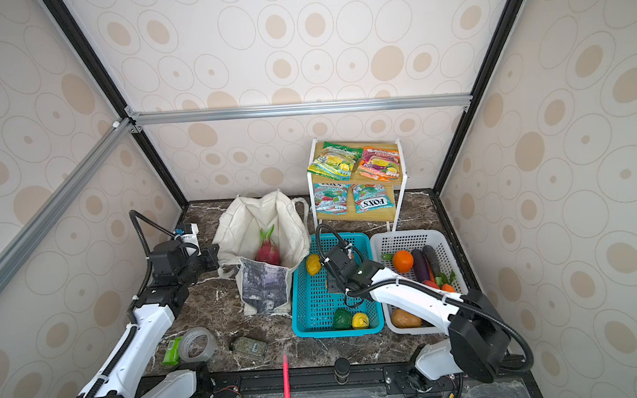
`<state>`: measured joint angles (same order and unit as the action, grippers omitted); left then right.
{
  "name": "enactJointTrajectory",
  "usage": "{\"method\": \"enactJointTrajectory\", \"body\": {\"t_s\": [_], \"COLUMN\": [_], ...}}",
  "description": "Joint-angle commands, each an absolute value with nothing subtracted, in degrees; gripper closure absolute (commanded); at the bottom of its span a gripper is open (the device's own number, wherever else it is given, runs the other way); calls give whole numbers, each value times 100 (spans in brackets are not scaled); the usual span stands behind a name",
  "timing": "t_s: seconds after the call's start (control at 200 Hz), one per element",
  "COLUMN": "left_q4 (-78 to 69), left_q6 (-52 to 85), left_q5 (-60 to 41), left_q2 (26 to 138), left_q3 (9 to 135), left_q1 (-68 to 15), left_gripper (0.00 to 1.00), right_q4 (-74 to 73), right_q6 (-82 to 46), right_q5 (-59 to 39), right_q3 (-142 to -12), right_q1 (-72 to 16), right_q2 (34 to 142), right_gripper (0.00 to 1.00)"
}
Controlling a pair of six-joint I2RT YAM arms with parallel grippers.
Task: Place the food into the grocery bag and tie it
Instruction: 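Lower the right gripper onto the next yellow pear and grasp it, then lift the yellow pear with the right gripper and lower it into the bag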
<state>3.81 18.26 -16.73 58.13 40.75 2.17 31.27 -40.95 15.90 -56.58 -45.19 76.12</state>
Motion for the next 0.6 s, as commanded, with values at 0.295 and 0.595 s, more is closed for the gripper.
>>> {"method": "enactJointTrajectory", "body": {"t_s": [0.295,0.595], "left_q4": [377,400], "left_q6": [1839,1820], "left_q5": [-1752,-1733], "left_q2": [5748,5766], "left_q3": [4201,4206], "left_q1": [219,219], "left_gripper": [100,100], "right_q4": [3802,2905], "right_q6": [-3178,-2918], "right_q5": [1758,740], "right_q3": [-7263,-8630], "right_q1": [-4500,-4590], "right_q2": [7043,8046], "right_gripper": [70,69]}}
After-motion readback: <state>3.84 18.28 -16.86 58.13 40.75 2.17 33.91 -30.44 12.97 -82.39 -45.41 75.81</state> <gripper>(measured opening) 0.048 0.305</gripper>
